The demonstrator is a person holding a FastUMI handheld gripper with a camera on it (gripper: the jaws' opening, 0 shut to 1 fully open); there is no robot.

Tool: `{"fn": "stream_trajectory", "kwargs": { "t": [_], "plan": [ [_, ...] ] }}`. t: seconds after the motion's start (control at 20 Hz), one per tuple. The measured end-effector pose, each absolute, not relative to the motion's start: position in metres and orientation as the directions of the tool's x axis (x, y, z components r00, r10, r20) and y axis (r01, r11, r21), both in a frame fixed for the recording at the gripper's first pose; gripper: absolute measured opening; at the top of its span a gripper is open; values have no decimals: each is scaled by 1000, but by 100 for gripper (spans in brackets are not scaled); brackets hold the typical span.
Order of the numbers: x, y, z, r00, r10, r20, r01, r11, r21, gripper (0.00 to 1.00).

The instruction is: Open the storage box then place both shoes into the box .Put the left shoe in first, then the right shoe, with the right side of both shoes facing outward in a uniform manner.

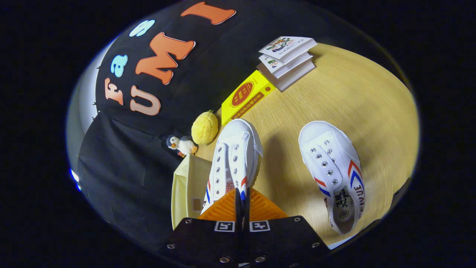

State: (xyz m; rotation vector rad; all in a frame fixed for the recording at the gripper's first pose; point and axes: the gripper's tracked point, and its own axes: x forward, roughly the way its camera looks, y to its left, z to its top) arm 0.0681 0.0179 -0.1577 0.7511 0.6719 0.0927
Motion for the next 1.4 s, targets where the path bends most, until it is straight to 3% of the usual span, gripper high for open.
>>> {"fn": "stream_trajectory", "kwargs": {
  "t": [0.3, 0.55, 0.85, 1.4],
  "plan": [
    [64, 51, -82, 821, 323, -471, 78, 754, 653, 0],
    [58, 114, -63, 802, 383, -457, 27, 743, 669, 0],
    [60, 199, -90, 756, 443, -482, 11, 728, 685, 0],
    [78, 242, -174, 703, 328, -631, 124, 817, 563, 0]
  ]
}}
